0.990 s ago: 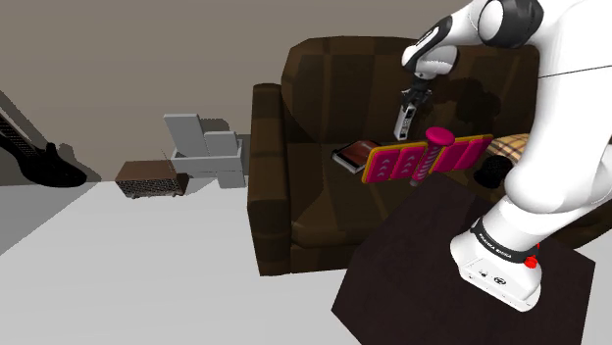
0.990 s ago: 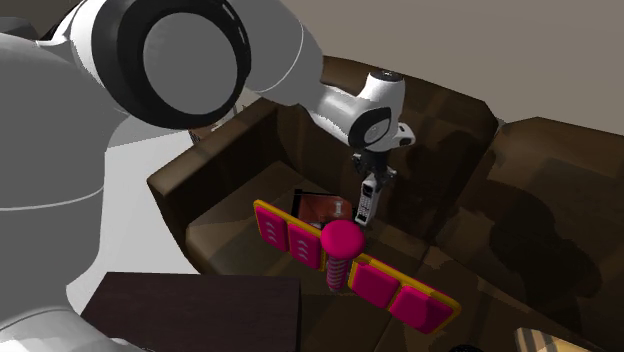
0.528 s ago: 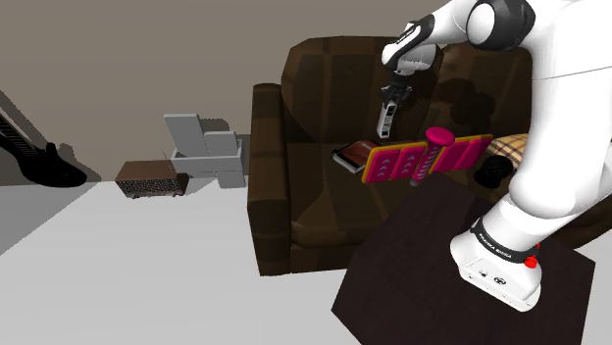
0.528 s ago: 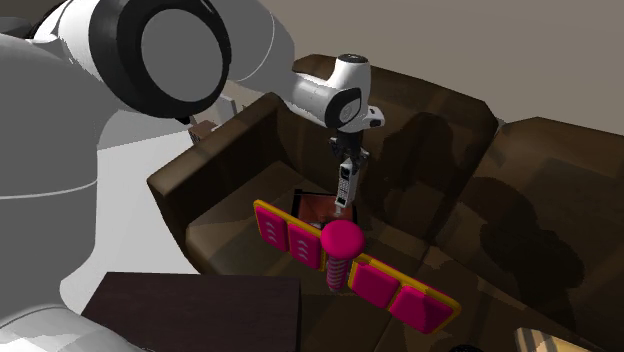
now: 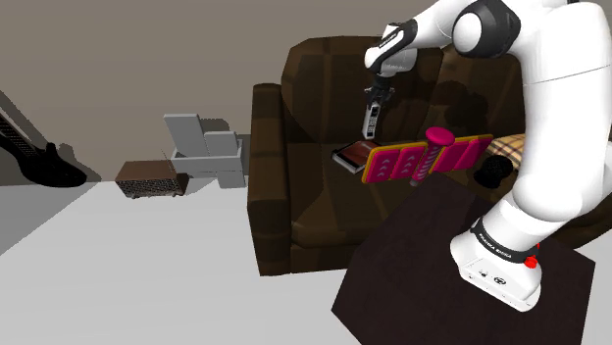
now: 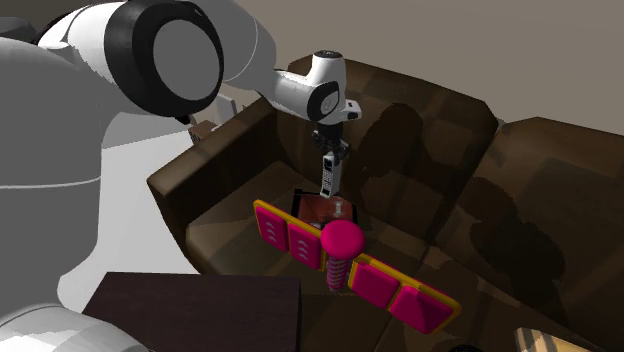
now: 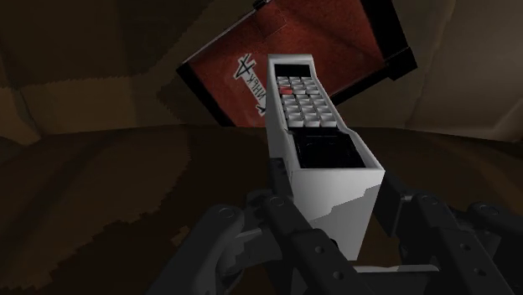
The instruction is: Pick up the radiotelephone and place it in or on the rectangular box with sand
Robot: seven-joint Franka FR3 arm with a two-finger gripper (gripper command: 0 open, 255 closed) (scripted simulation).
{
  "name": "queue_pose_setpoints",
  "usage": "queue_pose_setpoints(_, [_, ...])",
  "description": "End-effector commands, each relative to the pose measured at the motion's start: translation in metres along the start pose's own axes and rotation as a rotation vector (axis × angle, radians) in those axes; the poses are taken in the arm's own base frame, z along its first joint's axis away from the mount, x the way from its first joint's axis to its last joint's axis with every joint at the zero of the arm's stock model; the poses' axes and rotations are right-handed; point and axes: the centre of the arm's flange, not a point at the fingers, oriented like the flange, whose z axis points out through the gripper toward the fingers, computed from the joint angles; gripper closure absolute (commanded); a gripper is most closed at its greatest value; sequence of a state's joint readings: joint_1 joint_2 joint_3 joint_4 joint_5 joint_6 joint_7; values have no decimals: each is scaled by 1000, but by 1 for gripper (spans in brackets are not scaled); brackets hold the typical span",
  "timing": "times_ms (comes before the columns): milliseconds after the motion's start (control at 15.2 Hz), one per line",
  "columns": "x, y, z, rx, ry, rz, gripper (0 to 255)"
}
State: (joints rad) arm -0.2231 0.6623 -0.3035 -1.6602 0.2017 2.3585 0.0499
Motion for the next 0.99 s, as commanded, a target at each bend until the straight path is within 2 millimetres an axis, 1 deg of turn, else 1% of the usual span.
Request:
queue_pose_setpoints(0, [0, -1, 10, 0, 1, 1, 255])
queue_pose_setpoints(792, [-5, -3, 73, 0, 1, 1, 255])
queue_pose_setpoints(924, [-5, -3, 73, 0, 1, 1, 255])
